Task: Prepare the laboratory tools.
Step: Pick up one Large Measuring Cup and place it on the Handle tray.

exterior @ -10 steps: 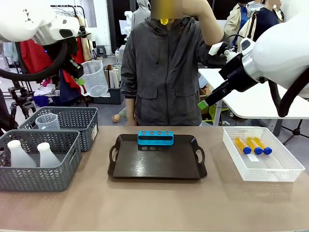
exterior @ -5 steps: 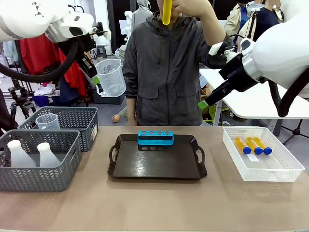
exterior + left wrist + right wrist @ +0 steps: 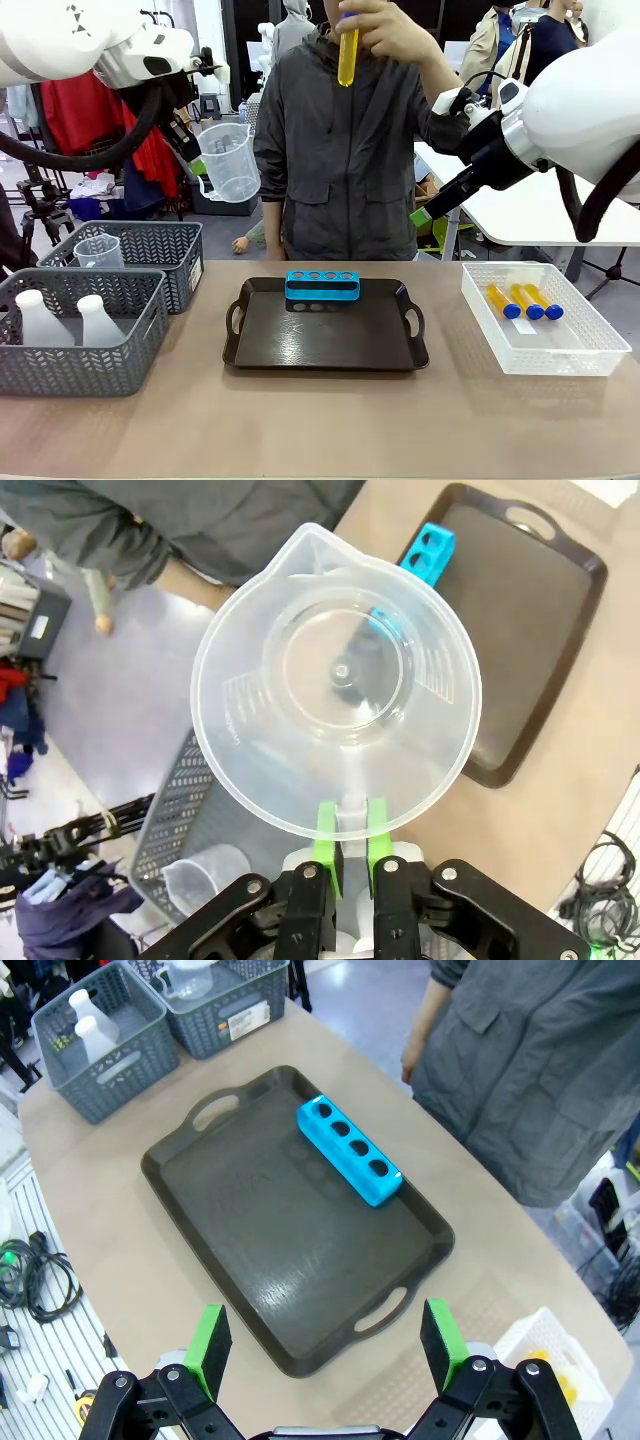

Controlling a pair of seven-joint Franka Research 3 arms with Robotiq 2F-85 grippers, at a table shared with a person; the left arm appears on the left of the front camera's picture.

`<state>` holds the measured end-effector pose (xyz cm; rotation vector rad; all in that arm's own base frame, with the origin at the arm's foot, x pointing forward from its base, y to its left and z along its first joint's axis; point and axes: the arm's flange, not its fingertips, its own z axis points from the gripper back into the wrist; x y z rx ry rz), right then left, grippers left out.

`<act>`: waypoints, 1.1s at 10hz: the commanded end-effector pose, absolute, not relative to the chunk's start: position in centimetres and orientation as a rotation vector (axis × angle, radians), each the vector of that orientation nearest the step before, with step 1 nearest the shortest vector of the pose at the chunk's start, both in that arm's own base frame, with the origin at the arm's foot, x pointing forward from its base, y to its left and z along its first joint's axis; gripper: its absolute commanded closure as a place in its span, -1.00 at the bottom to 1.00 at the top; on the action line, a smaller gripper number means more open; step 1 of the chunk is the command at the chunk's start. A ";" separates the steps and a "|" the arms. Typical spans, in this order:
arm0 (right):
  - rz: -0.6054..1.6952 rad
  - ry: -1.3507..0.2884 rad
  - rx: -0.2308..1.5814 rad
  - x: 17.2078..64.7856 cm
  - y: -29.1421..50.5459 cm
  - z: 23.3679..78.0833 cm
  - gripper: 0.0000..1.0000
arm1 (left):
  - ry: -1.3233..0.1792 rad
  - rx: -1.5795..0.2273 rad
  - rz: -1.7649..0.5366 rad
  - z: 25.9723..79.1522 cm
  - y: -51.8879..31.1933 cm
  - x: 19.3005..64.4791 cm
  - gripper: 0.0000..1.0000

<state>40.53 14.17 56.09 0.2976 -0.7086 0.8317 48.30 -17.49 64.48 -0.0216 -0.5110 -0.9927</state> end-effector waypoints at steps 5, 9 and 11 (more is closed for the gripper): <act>0.836 -0.707 0.310 40.4 14.2 56.2 -1.00 | -0.354 -0.082 -1.246 60.3 -24.8 48.3 1.00; 0.836 -0.707 0.310 40.4 14.2 56.2 -1.00 | -0.263 -0.119 -1.358 56.4 -29.6 48.9 1.00; 0.836 -0.707 0.310 40.4 14.2 56.2 -1.00 | -0.240 -0.145 -1.378 55.7 -30.4 49.0 1.00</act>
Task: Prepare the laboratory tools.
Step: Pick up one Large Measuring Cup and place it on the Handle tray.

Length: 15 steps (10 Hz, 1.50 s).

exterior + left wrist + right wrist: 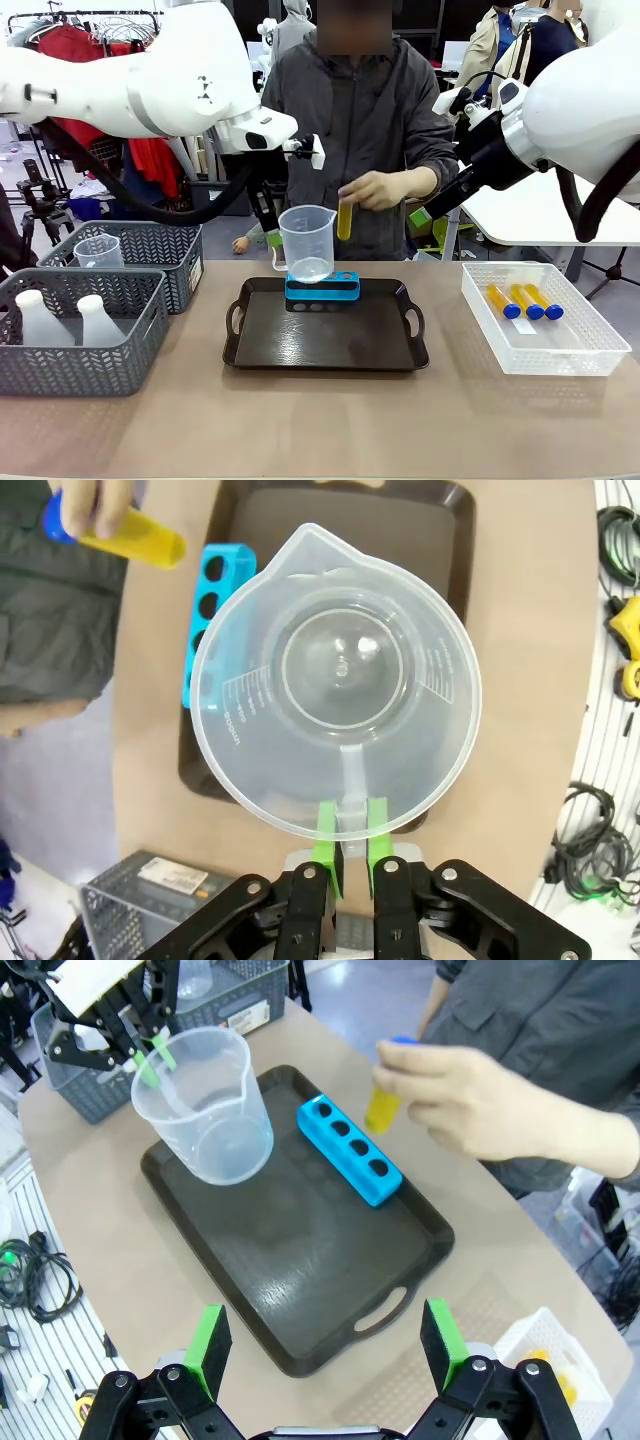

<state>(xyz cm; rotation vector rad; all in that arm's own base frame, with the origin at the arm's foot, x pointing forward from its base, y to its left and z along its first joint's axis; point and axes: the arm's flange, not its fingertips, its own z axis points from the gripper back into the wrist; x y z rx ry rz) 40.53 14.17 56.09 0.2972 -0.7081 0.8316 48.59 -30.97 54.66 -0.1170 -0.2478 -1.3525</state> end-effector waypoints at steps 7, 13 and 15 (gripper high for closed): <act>0.836 -0.707 0.310 40.4 14.2 56.2 -1.00 | -0.268 -0.165 -1.332 56.6 -28.6 48.9 1.00; 0.836 -0.707 0.310 40.4 14.2 56.2 -1.00 | -0.266 -0.138 -1.313 56.6 -29.1 49.4 1.00; 0.836 -0.707 0.310 40.4 14.2 56.2 -1.00 | -0.262 -0.140 -1.313 56.4 -29.2 49.5 1.00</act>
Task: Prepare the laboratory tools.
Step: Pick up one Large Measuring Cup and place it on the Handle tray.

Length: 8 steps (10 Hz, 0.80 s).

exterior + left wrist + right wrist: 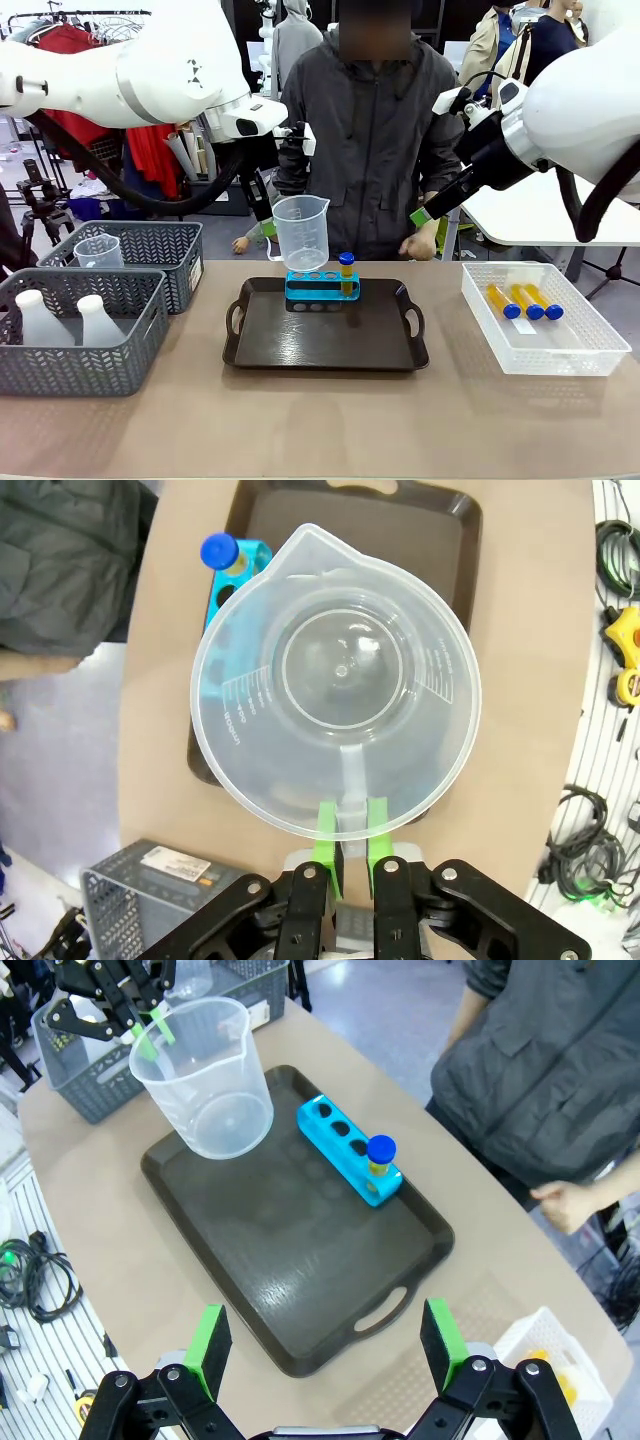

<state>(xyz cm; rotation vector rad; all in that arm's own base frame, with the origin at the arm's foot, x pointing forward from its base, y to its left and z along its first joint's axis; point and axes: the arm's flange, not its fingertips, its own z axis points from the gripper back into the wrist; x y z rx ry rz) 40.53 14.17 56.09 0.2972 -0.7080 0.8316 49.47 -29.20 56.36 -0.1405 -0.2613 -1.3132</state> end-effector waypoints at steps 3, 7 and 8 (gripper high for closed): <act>0.836 -0.707 0.310 40.4 14.2 56.2 -1.00 | -0.225 -0.053 -1.425 56.7 -32.0 50.6 1.00; 0.836 -0.707 0.310 40.4 14.2 56.2 -1.00 | -0.169 -0.008 -1.522 52.8 -37.0 54.1 1.00; 0.836 -0.707 0.310 40.4 14.2 56.2 -1.00 | -0.153 -0.009 -1.550 51.3 -38.1 54.8 1.00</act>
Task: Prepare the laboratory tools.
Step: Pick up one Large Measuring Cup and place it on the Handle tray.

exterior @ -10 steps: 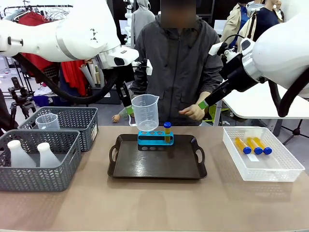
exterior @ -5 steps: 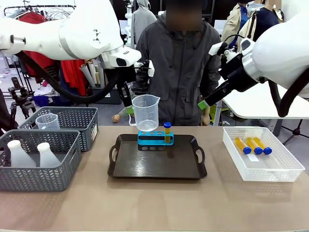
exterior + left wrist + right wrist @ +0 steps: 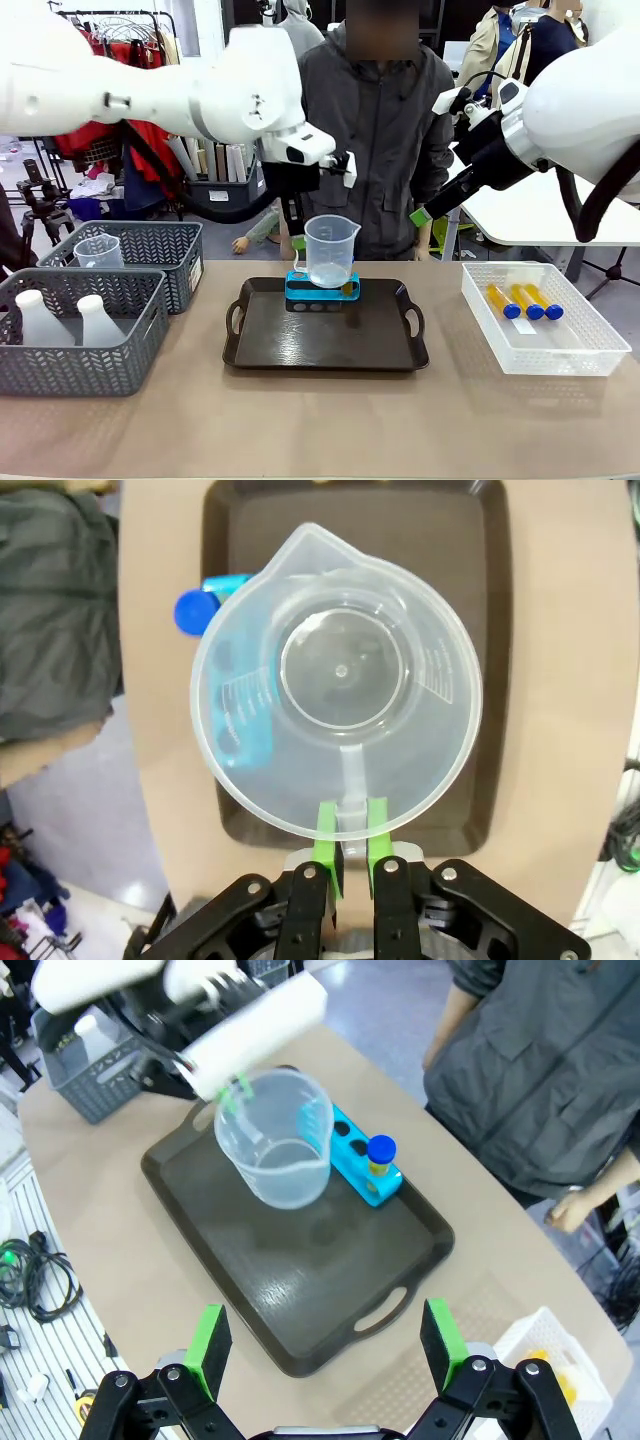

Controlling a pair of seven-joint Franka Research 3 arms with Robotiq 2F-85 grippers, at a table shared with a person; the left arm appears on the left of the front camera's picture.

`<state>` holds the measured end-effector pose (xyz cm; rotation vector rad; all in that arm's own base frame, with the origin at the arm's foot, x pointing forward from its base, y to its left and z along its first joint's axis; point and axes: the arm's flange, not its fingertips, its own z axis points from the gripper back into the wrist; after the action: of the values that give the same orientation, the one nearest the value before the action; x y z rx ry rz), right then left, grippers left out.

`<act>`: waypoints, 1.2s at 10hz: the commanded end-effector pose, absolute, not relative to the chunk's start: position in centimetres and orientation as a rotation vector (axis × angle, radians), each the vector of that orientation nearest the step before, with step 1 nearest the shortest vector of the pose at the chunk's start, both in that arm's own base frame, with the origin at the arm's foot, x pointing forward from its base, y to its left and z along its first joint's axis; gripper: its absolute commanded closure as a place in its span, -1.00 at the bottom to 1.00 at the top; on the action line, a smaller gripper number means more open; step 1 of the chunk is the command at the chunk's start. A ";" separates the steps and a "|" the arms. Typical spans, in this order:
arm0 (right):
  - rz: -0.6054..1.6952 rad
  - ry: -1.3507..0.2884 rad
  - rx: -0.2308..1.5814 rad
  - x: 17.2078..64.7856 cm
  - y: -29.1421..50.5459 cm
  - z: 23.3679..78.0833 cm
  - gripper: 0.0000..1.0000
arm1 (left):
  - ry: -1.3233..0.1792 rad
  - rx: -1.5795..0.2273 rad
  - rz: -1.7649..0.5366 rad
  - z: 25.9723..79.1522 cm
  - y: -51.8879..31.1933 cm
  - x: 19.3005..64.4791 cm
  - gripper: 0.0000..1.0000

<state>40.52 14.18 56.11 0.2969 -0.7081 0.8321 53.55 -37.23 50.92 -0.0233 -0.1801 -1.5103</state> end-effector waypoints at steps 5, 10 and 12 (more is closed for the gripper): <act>0.836 -0.707 0.310 40.4 14.2 56.2 -1.00 | -0.121 -0.057 -1.650 45.5 -43.0 56.3 1.00; 0.836 -0.707 0.310 40.4 14.2 56.2 -1.00 | -0.067 -0.098 -1.707 42.2 -44.9 55.6 1.00; 0.836 -0.707 0.310 40.4 14.2 56.2 -1.00 | -0.055 -0.098 -1.713 41.4 -44.9 55.6 1.00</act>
<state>40.51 14.19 56.10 0.2968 -0.7077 0.8323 55.40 -45.07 41.18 -0.1088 -0.0698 -1.6887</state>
